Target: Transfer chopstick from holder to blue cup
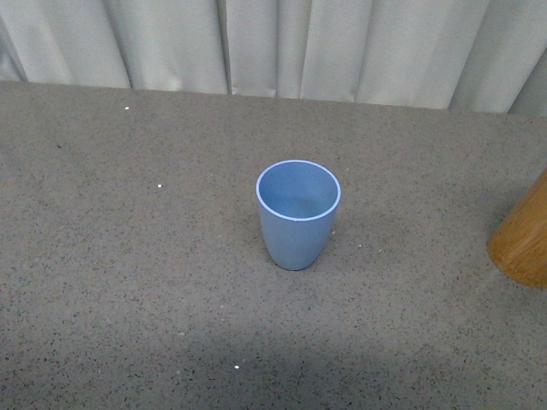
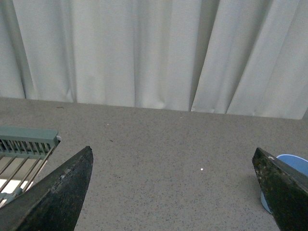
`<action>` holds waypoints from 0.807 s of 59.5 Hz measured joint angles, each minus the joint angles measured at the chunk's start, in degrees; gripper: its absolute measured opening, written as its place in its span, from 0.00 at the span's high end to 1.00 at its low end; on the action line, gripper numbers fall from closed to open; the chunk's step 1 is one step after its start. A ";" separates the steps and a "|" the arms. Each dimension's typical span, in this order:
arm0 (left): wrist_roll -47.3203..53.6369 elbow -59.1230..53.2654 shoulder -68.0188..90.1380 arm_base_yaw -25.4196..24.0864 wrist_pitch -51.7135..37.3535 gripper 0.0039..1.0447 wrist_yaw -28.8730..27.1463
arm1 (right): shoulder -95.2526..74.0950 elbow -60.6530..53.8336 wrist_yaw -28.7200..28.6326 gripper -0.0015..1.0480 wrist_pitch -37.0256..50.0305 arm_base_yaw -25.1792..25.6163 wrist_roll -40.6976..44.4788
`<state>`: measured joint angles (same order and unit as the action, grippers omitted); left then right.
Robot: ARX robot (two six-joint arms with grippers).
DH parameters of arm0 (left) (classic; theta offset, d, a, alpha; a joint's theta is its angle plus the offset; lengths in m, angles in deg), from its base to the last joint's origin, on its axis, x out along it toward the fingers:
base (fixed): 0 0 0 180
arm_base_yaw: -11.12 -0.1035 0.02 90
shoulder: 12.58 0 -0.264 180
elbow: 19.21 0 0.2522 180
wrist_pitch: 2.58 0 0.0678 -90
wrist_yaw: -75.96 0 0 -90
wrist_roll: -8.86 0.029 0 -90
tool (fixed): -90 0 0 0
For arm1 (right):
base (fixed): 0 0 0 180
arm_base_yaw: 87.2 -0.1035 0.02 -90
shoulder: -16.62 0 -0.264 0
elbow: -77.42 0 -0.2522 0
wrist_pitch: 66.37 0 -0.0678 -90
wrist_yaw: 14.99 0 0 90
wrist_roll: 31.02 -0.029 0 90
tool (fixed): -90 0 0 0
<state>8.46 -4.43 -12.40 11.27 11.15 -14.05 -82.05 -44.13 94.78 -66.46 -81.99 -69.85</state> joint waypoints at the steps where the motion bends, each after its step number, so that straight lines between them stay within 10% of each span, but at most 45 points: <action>1: 0.00 0.00 0.00 0.00 0.00 0.06 0.00 | 0.15 0.00 -0.02 0.99 0.00 0.00 -0.02; 48: 0.00 0.00 0.00 0.00 0.00 0.06 0.00 | 26.12 -0.33 -1.68 0.99 -7.34 3.30 3.26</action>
<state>8.46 -4.43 -12.40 11.27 11.15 -14.05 -55.93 -44.46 93.10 -73.80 -78.69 -66.60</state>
